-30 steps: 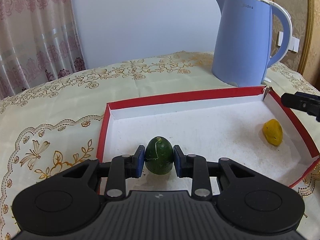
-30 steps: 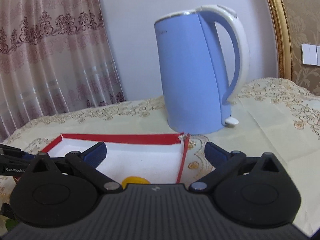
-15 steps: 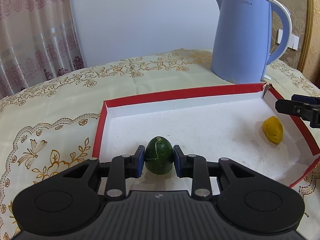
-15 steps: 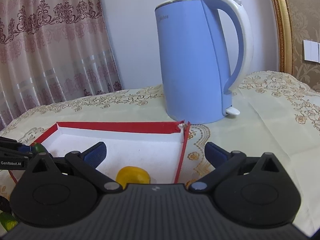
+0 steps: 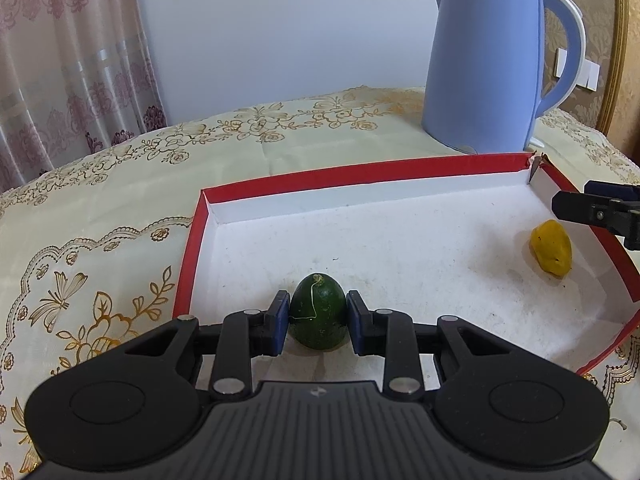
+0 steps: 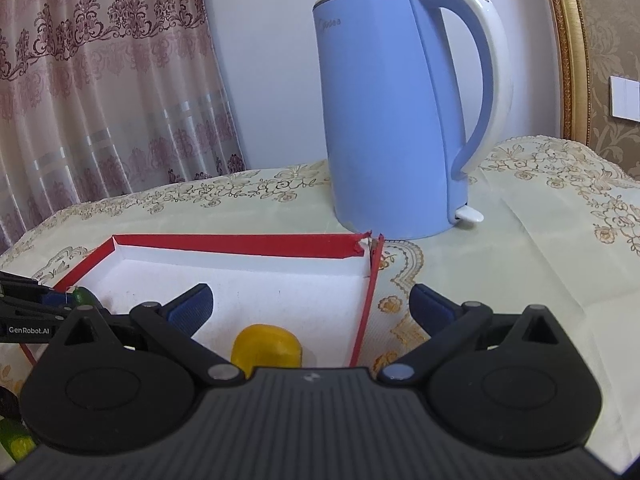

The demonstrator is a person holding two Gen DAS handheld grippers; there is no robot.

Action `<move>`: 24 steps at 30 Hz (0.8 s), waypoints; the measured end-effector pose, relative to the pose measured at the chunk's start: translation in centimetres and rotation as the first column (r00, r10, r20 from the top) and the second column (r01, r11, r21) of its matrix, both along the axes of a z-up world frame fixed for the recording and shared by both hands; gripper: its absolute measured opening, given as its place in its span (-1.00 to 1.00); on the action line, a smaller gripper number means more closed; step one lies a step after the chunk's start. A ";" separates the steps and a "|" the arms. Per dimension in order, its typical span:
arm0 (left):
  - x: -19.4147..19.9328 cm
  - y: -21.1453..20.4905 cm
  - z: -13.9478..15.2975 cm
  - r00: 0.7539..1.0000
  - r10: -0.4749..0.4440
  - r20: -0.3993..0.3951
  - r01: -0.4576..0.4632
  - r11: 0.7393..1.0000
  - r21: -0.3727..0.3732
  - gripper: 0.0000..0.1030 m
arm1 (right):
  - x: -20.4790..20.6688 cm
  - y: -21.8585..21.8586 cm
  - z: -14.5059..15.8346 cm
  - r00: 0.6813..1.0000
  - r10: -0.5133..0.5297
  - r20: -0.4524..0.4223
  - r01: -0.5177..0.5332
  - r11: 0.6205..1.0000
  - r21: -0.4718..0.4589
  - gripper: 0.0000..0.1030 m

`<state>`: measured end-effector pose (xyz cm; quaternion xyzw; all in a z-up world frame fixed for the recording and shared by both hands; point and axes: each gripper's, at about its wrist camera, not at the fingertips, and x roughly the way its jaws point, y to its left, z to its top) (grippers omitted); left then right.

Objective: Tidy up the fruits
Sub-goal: 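Set the cucumber chunk in the tray and open the left tool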

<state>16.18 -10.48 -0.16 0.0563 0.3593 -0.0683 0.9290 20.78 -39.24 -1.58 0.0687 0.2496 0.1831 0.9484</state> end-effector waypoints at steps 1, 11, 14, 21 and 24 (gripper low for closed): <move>0.0 0.0 0.0 1.000 0.000 0.000 0.000 1.000 0.001 -0.43 | 0.0 0.0 0.0 1.000 0.000 0.001 0.000 1.000 0.001 1.00; 0.0 0.0 0.0 1.000 0.001 -0.005 -0.001 1.000 -0.001 -0.38 | 0.1 0.1 -0.1 1.000 0.008 -0.012 -0.008 1.000 -0.005 1.00; -0.1 -0.2 0.0 1.000 -0.003 0.000 0.003 1.000 0.004 0.32 | 0.0 0.2 -0.1 1.000 0.011 -0.015 -0.011 1.000 -0.010 1.00; -0.3 -0.6 0.1 1.000 -0.015 0.012 0.015 1.000 0.015 0.45 | 0.1 0.2 -0.1 1.000 0.012 -0.020 -0.013 1.000 -0.013 1.00; -0.4 -0.6 0.3 1.000 -0.013 0.019 0.013 1.000 0.016 0.45 | 0.2 0.2 -0.1 1.000 0.012 -0.021 -0.012 1.000 -0.013 1.00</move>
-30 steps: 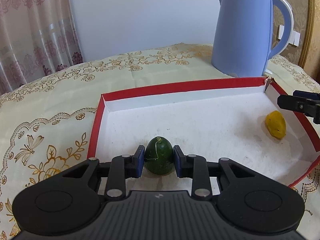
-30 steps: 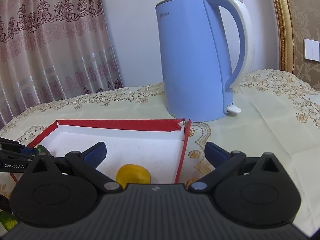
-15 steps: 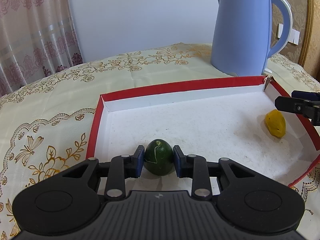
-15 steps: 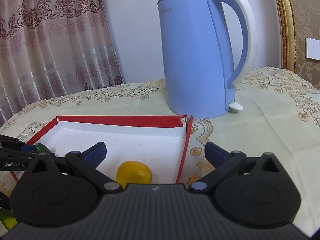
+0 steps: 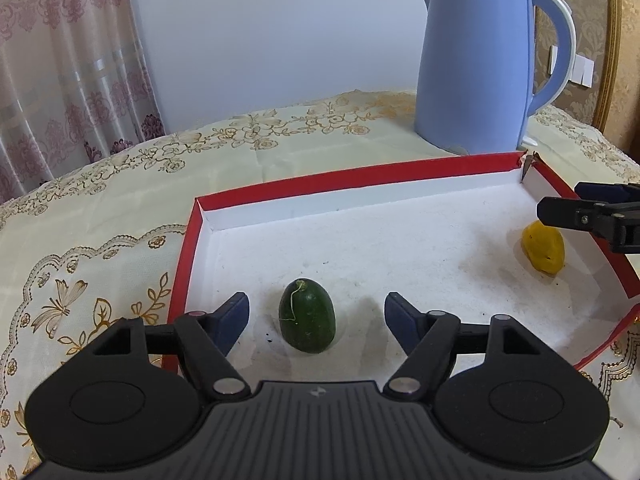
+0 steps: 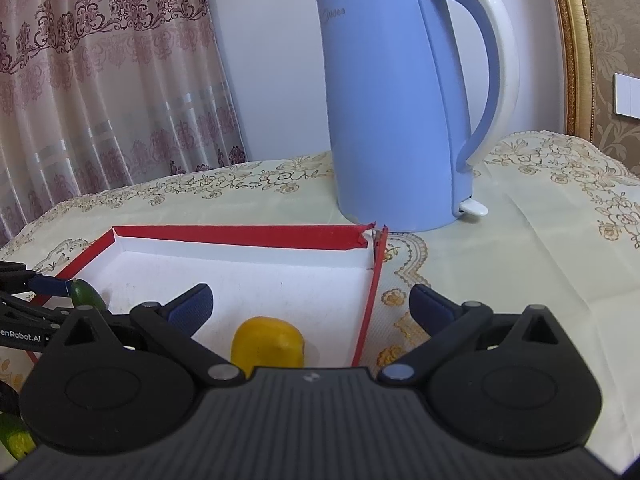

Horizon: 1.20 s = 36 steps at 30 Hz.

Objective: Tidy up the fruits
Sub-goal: 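Set the cucumber chunk in the tray and open the left tool, then grasp the eggplant slice with the left tool while the right tool grasps the green tomato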

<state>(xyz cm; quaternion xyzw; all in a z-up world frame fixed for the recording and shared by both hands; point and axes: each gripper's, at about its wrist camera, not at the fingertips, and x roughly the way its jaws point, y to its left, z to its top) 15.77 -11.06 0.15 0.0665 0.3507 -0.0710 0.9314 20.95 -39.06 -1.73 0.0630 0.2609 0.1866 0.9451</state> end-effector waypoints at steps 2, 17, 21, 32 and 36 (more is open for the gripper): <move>-0.1 0.1 0.3 1.000 0.003 0.009 -0.003 1.000 -0.002 0.46 | 0.0 0.0 0.0 1.000 0.000 0.000 0.000 1.000 -0.001 1.00; -8.6 2.5 5.3 0.982 0.013 0.187 -0.008 0.999 -0.031 0.74 | -0.4 -1.0 -0.1 0.997 -0.058 0.053 0.056 0.998 0.028 1.00; -12.7 3.5 5.1 0.975 0.023 0.219 -0.014 0.999 -0.044 0.80 | -1.3 -1.6 0.6 0.986 -0.112 0.123 0.107 0.993 0.043 1.00; -16.3 4.6 -0.1 0.990 -0.043 0.136 0.046 0.999 -0.024 0.81 | -14.5 -0.7 5.8 0.973 -0.039 0.229 0.051 0.998 -0.049 1.00; -16.0 4.5 -0.9 0.989 -0.088 0.123 0.095 0.994 -0.051 0.81 | -19.5 -0.5 5.3 0.983 -0.012 0.183 0.021 0.999 -0.045 1.00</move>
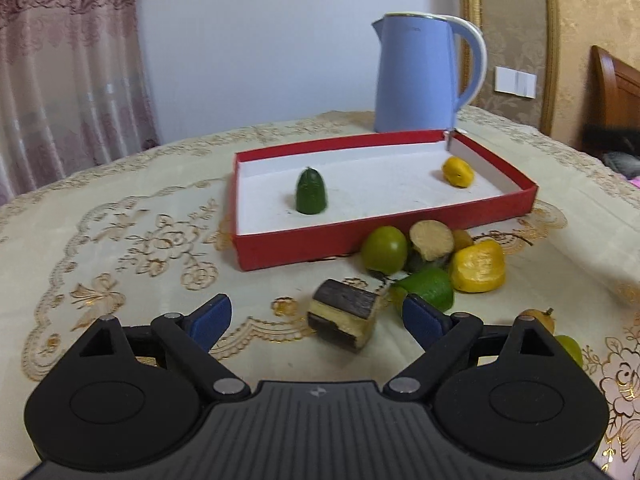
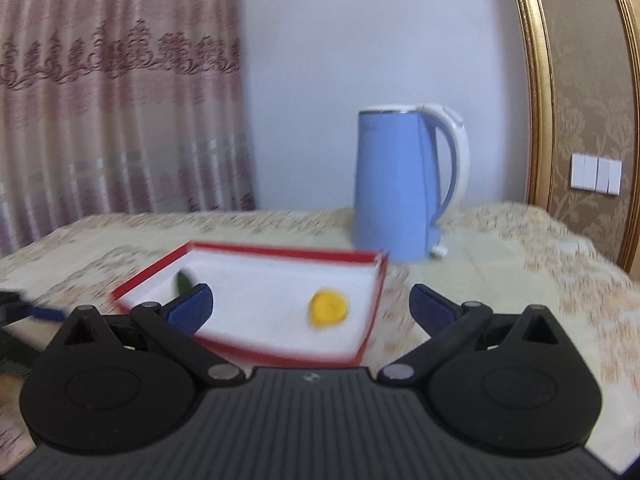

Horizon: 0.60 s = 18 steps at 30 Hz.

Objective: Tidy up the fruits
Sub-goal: 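Grasp the eggplant slice with the left tool while the right tool grasps the green tomato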

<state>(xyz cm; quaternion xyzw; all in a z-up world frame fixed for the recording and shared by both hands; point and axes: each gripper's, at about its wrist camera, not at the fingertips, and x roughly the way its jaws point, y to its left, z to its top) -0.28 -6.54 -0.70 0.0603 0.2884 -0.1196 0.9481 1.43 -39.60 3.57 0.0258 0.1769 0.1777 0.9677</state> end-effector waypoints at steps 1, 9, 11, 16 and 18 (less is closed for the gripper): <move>0.3 -0.1 -0.1 1.000 -0.009 -0.005 0.009 1.000 -0.006 0.81 | -1.0 0.1 -0.2 1.000 0.003 -0.011 -0.003 1.000 0.002 1.00; 1.4 -0.3 -1.1 0.997 -0.054 -0.050 0.055 0.998 0.016 0.42 | -4.2 1.1 -2.6 0.992 0.010 -0.129 -0.010 1.000 0.000 1.00; 1.4 -0.4 -1.3 0.996 -0.062 -0.062 0.063 0.998 0.019 0.19 | -4.4 1.3 -2.8 0.990 0.015 -0.143 -0.016 1.000 -0.004 1.00; 1.7 -0.3 -1.4 0.995 -0.064 -0.072 0.065 0.998 0.012 0.16 | -5.3 2.9 -2.9 0.991 0.056 -0.125 -0.062 0.997 -0.042 1.00; 1.7 -0.4 -1.4 0.995 -0.065 -0.072 0.067 0.998 0.017 0.16 | -5.7 3.8 -2.9 0.990 0.076 -0.119 -0.085 0.994 -0.070 1.00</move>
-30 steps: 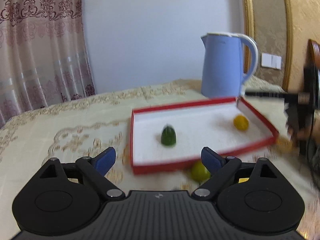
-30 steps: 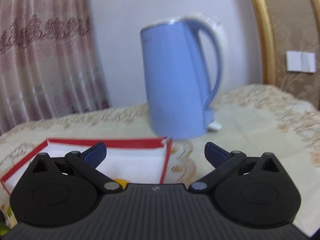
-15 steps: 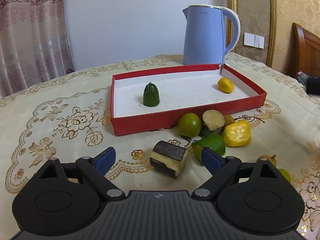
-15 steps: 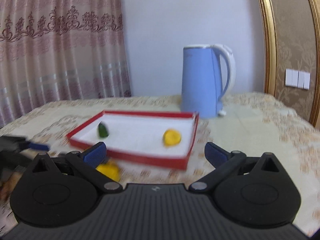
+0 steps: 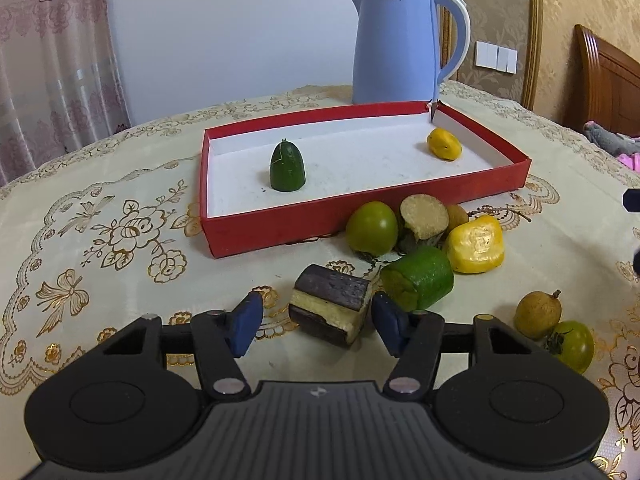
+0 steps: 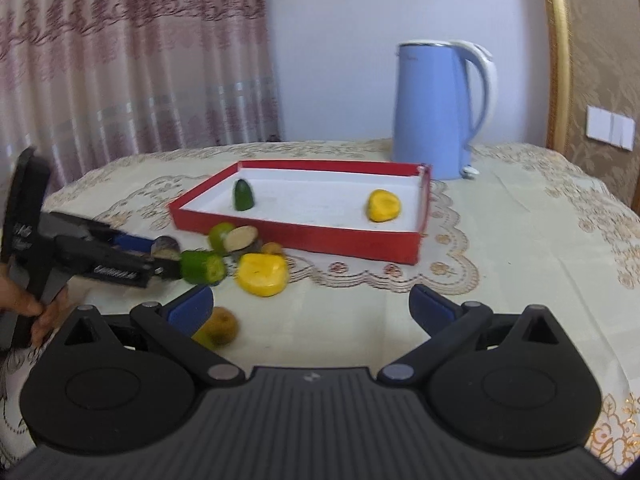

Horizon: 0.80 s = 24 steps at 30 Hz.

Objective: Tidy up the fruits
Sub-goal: 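Grasp the eggplant slice with the left tool while the right tool grasps the green tomato, then carry the green tomato into the tray with the right tool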

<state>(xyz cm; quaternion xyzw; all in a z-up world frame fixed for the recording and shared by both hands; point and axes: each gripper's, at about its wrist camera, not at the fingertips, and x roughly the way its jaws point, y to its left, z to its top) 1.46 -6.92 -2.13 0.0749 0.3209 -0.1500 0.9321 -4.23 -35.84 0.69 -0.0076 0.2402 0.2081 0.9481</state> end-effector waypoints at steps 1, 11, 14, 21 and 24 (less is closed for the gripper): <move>0.0 0.0 0.0 1.000 -0.002 0.000 0.002 1.000 0.003 0.14 | -0.2 0.5 -0.1 1.000 0.013 -0.002 -0.013 1.000 -0.021 0.99; 0.5 0.0 -0.2 1.000 -0.022 0.002 0.022 1.000 -0.010 -0.17 | -1.4 4.3 -1.6 0.988 0.129 -0.085 -0.139 0.983 -0.123 0.57; 0.5 0.1 -0.2 1.000 -0.018 0.005 0.018 1.000 -0.014 -0.23 | -1.6 5.2 -1.5 0.986 0.144 -0.085 -0.155 0.978 -0.140 0.57; 0.5 0.6 -0.1 1.000 -0.011 0.004 0.011 0.999 -0.041 -0.33 | -1.8 6.9 -1.4 0.975 0.180 -0.132 -0.200 0.966 -0.163 0.11; 0.5 0.7 -0.1 1.000 -0.009 0.004 0.009 0.999 -0.047 -0.33 | -1.6 7.5 -1.9 0.972 0.176 -0.156 -0.203 0.963 -0.179 -0.37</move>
